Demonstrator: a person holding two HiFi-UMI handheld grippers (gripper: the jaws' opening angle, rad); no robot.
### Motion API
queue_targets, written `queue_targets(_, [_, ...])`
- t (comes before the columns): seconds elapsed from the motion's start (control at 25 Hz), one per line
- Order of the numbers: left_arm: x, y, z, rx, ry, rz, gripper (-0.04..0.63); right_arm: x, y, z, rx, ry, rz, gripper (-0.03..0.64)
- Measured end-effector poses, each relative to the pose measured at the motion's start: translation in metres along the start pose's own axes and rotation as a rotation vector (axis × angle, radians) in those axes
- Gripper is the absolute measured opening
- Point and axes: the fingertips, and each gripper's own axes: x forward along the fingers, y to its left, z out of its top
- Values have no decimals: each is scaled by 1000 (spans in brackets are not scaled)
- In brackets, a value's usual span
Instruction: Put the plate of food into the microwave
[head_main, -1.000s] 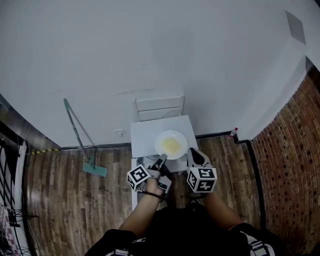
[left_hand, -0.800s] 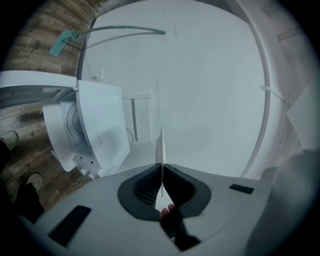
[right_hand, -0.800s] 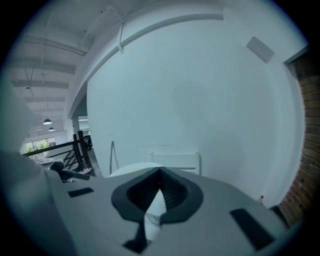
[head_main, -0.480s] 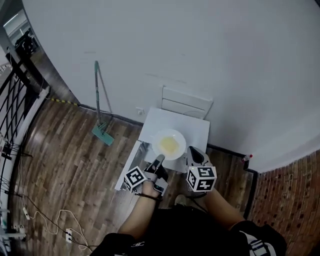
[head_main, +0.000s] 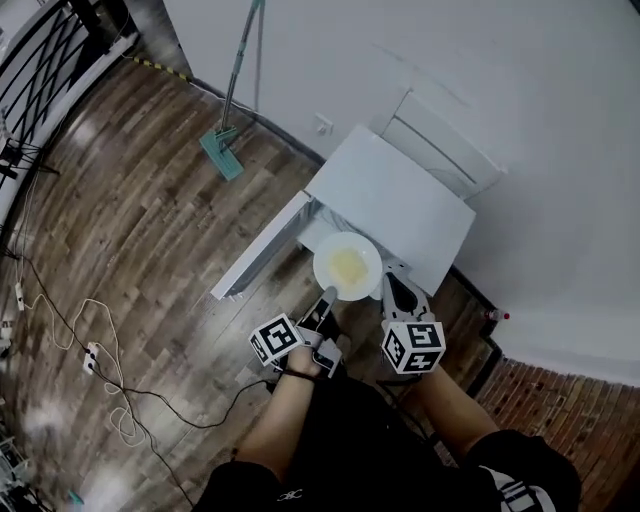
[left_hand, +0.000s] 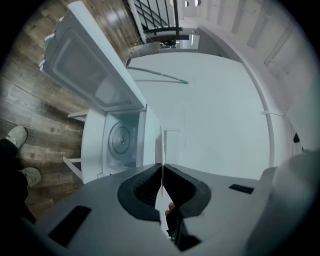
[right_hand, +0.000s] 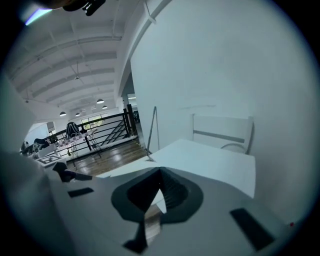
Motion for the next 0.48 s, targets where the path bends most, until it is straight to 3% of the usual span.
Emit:
queue_targets(0.24, [9, 91, 21, 57, -18, -23, 9, 52, 7, -102, -10, 69, -5, 5])
queue_targets(0.48, [48, 166, 38, 61, 11, 2, 11, 106, -9, -153, -46, 89, -24, 4])
